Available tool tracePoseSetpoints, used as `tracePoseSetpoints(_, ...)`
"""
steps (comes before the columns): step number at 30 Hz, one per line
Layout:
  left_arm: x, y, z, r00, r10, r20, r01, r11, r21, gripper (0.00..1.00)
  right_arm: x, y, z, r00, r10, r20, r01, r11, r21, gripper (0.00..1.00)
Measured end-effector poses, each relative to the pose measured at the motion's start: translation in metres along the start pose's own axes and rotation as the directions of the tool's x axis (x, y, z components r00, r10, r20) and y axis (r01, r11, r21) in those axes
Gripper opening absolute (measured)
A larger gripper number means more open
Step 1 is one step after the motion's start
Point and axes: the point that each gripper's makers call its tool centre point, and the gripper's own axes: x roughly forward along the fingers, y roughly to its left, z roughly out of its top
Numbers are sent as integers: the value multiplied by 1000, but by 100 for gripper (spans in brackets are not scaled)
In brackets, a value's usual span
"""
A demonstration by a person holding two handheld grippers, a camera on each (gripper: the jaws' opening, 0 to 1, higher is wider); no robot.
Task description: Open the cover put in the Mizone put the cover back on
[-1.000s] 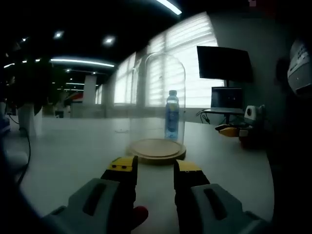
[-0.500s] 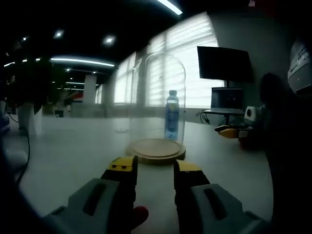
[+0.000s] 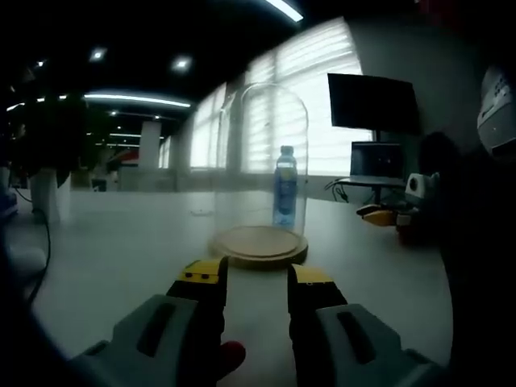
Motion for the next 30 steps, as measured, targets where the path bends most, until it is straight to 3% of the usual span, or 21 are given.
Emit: tracePoseSetpoints(30,0,1,-1,1000,3,1,-3,999,38,24,1,4,-2,1000,14,-15,-15,1000,-21,21)
